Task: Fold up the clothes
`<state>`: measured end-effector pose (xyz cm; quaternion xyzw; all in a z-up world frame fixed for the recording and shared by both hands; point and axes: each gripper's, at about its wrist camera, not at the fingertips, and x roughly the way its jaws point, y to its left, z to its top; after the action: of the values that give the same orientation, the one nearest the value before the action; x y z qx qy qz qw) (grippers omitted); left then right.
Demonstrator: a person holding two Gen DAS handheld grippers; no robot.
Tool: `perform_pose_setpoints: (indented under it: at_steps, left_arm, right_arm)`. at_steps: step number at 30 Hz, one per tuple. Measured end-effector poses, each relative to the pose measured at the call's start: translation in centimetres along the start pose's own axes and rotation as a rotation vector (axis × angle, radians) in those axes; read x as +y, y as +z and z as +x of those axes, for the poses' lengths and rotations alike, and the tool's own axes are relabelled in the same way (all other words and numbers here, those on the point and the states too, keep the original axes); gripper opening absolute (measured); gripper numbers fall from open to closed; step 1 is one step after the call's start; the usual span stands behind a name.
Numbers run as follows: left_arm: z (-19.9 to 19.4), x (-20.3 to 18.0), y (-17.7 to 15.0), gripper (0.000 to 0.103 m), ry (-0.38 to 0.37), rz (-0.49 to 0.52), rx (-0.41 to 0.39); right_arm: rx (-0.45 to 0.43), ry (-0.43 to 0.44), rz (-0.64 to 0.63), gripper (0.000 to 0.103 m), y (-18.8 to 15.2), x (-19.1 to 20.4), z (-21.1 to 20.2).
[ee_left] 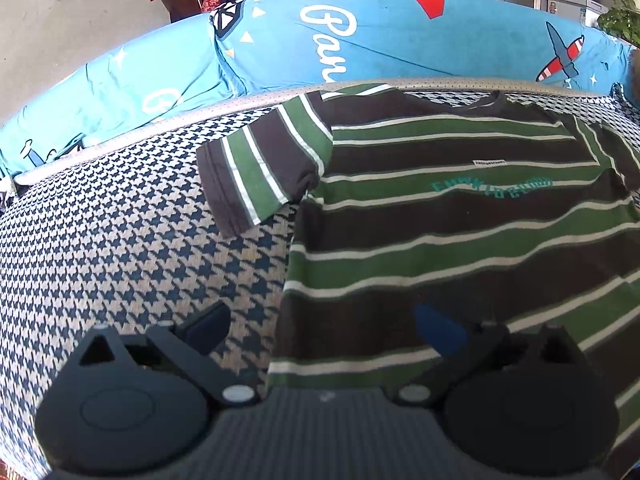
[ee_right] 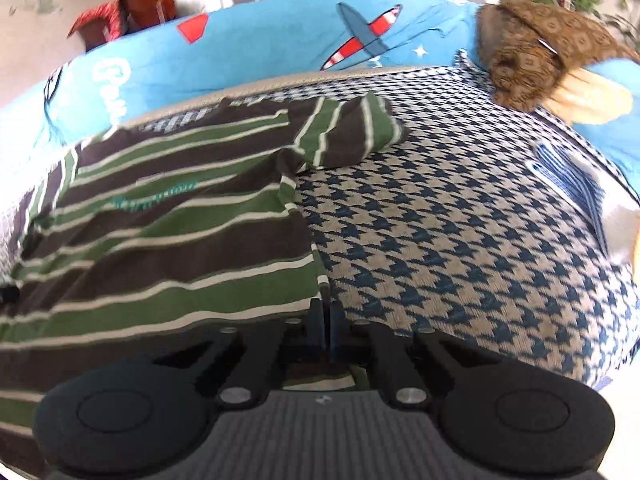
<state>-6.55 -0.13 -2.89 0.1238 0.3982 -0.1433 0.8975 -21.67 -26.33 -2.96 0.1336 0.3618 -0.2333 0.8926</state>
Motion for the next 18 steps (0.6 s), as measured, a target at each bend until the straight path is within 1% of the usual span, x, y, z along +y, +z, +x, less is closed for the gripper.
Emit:
perform_pose_setpoints:
  at_steps: [4, 8, 12, 14, 16, 17, 18]
  left_arm:
    - [-0.4, 0.4, -0.7, 0.103, 0.001, -0.007, -0.001]
    - [-0.7, 0.8, -1.4, 0.103, 0.016, -0.013, 0.005]
    - [-1.3, 1.2, -2.2, 0.103, 0.017, -0.032, 0.008]
    - [-1.6, 1.3, -2.7, 0.103, 0.020, -0.034, 0.007]
    - [-2.0, 1.2, -3.1, 0.103, 0.023, -0.029, 0.005]
    - [-2.1, 1.2, -3.3, 0.103, 0.025, -0.025, 0.003]
    - [-2.3, 1.2, -3.5, 0.103, 0.027, -0.023, 0.001]
  right_arm:
    - [-0.048, -0.050, 0.069, 0.004, -1.1, -0.5, -2.3]
    - [-0.041, -0.126, 0.114, 0.004, -1.8, -1.2, -2.8]
    - [-0.041, -0.076, 0.172, 0.011, -2.7, -2.3, -4.4]
    - [-0.039, -0.047, 0.197, 0.011, -3.2, -2.7, -5.2]
    - [-0.038, -0.019, 0.221, 0.016, -3.7, -3.2, -6.0]
    - [-0.028, -0.010, 0.226, 0.019, -4.1, -3.2, -6.2]
    - [-0.014, -0.003, 0.226, 0.020, -4.6, -3.1, -6.3]
